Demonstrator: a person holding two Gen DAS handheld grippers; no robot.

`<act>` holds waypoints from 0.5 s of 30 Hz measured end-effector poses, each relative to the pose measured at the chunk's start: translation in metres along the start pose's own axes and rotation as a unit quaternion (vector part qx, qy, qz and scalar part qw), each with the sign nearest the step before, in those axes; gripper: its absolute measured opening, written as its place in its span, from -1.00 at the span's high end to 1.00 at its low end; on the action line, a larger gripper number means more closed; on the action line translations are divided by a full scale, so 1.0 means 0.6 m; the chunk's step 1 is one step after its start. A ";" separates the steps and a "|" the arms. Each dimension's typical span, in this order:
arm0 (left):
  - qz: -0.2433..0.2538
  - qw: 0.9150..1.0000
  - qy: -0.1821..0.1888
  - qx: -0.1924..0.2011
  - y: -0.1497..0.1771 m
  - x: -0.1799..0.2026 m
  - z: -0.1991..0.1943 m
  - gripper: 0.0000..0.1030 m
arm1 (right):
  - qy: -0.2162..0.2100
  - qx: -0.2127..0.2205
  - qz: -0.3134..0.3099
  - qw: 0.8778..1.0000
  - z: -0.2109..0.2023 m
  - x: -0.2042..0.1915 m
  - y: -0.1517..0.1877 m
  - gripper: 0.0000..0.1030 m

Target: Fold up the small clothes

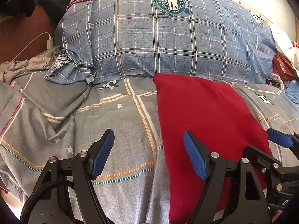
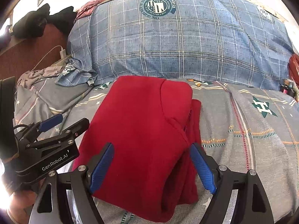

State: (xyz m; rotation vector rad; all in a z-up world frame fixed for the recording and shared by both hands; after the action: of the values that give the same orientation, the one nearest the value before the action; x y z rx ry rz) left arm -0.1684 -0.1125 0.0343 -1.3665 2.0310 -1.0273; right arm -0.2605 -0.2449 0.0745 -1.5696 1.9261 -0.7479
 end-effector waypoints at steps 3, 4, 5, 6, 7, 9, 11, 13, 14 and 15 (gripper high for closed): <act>-0.001 1.000 -0.001 0.000 0.000 -0.001 0.000 -0.51 | 0.001 0.001 -0.002 1.000 -0.001 -0.004 0.001 -0.57; 0.000 1.000 0.000 0.000 0.000 -0.002 0.000 -0.51 | 0.001 0.001 -0.002 1.000 -0.001 -0.005 0.001 -0.57; 0.000 1.000 0.000 0.001 0.000 -0.002 0.001 -0.51 | 0.001 0.001 -0.002 1.000 -0.001 -0.004 0.001 -0.57; 0.000 1.000 0.000 0.000 0.000 -0.002 0.001 -0.51 | 0.001 0.001 -0.001 1.000 -0.001 -0.004 0.001 -0.57; 0.000 1.000 0.000 0.000 0.000 -0.002 0.001 -0.51 | 0.001 0.001 0.000 1.000 -0.001 -0.004 0.001 -0.57; 0.000 1.000 0.001 0.000 0.000 -0.002 0.001 -0.51 | 0.001 -0.001 0.001 1.000 0.000 -0.004 0.001 -0.57; 0.004 1.000 0.001 0.003 0.000 -0.001 0.000 -0.51 | 0.001 -0.002 0.001 1.000 0.000 -0.005 0.002 -0.57; 0.008 1.000 0.001 0.007 -0.001 0.001 -0.002 -0.51 | 0.002 -0.003 0.001 1.000 0.001 -0.007 0.002 -0.57; 0.009 1.000 0.001 0.009 -0.001 0.002 -0.003 -0.51 | 0.002 -0.003 0.000 1.000 0.001 -0.007 0.002 -0.57; 0.009 1.000 0.003 0.008 -0.002 0.002 -0.003 -0.51 | 0.002 -0.002 -0.001 1.000 0.000 -0.007 0.002 -0.57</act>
State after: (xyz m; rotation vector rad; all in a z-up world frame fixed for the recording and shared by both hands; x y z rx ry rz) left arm -0.1694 -0.1130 0.0361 -1.3374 2.0307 -1.0389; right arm -0.2606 -0.2407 0.0737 -1.5734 1.9311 -0.7479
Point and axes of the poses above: each gripper's, at about its wrist camera, not at the fingertips, and z roughly the way its jaws point, x to its right, y to its underside, the point moved 4 cm from there along z, roughly the way its jaws point, and after that the axes turned 4 degrees about y, right-handed, at the moved point
